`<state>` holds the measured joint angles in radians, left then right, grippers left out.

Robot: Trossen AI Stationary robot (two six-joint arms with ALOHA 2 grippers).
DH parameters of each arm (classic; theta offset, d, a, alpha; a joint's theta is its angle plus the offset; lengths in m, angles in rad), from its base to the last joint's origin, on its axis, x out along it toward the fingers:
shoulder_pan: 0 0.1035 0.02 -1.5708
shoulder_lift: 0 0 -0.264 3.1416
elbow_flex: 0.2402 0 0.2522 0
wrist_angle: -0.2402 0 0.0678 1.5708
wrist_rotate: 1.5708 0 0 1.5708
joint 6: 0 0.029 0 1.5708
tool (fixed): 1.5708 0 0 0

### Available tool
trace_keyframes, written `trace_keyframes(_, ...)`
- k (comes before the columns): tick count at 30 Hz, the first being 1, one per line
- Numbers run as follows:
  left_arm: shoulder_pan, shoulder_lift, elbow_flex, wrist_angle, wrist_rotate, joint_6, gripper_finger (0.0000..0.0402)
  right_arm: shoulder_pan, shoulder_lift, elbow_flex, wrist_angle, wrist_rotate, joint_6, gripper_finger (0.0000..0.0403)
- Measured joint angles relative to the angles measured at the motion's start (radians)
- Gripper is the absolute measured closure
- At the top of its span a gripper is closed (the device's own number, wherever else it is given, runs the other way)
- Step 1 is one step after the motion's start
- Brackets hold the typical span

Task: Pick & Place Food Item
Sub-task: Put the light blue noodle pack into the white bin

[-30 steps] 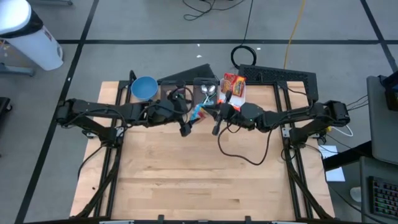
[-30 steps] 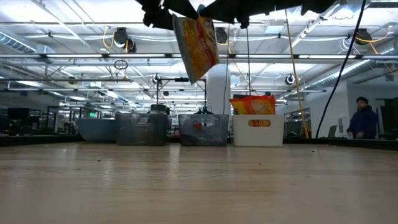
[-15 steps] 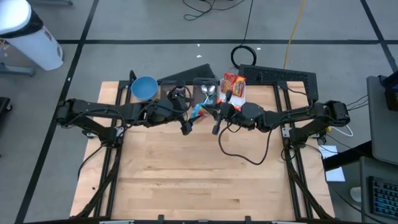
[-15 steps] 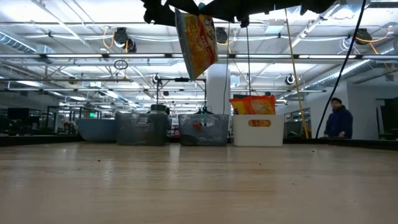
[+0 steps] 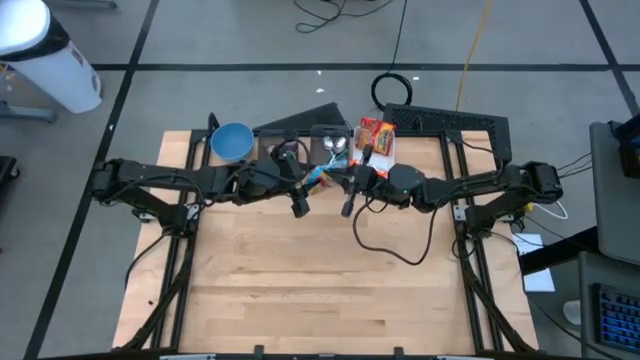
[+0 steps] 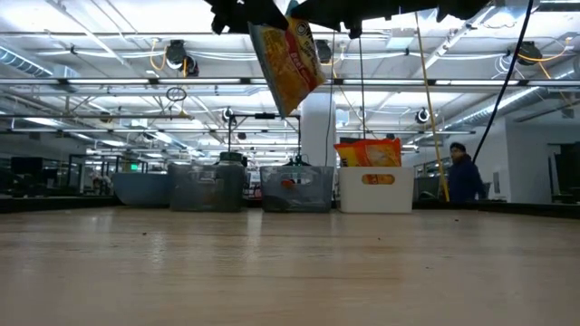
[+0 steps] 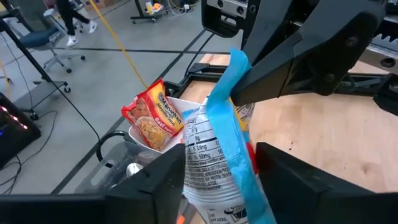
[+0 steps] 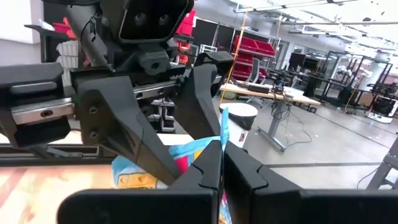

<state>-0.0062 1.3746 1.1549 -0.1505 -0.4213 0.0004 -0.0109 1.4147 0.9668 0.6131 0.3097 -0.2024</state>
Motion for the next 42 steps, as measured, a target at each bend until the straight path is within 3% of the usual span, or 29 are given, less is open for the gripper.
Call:
trace_keyframes(7,0.000,0.000,0.000,-0.001,-0.026,0.006,0.0234,0.000,0.000,0.000,-0.022,0.001,0.005,0.0403)
trace_keyframes(28,0.000,0.000,0.000,0.029,-0.043,0.048,0.0293,0.000,0.000,0.000,-0.020,0.003,0.003,0.0403)
trace_keyframes(42,-0.001,0.000,0.000,0.024,-0.037,0.074,0.0396,-0.001,0.000,0.000,-0.020,0.002,0.003,0.0403)
